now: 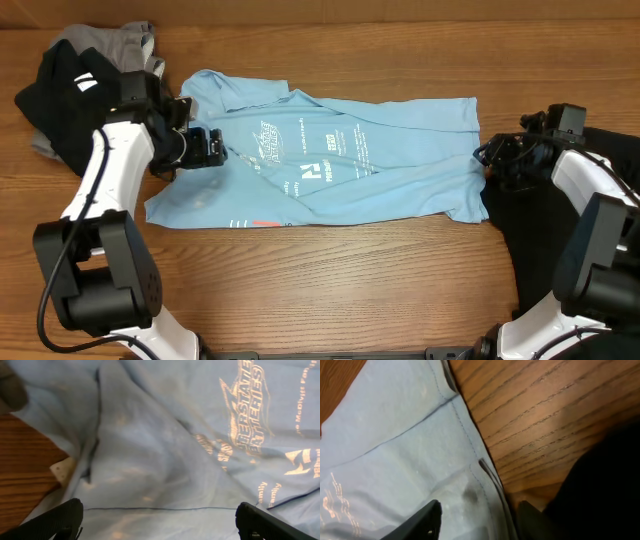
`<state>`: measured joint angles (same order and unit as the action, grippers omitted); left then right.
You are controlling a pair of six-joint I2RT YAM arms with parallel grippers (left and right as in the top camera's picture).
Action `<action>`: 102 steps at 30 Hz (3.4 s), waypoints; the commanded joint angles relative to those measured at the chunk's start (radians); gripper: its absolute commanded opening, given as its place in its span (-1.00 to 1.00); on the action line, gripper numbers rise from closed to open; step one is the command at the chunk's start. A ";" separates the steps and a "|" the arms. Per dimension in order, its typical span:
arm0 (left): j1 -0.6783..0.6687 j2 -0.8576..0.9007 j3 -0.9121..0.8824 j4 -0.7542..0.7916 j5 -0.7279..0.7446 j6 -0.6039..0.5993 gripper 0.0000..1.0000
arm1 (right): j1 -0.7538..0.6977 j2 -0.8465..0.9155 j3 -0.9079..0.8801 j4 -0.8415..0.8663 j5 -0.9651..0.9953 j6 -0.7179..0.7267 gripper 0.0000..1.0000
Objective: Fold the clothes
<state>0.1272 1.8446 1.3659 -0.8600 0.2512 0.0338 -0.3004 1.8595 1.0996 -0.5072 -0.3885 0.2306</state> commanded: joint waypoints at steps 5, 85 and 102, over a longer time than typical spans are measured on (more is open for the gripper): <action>-0.024 0.010 0.003 -0.005 0.016 0.022 1.00 | 0.071 0.020 0.017 0.031 0.049 -0.006 0.01; -0.025 0.080 0.004 0.088 -0.131 0.086 1.00 | 0.064 -0.302 0.080 -0.303 0.027 0.031 -0.92; -0.022 0.124 0.087 0.042 -0.031 0.056 -0.57 | 0.064 -0.301 0.080 -0.308 0.033 0.031 -0.92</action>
<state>0.1043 1.9976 1.3911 -0.7990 0.2035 0.0982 -0.2295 1.5661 1.1595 -0.8158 -0.3523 0.2611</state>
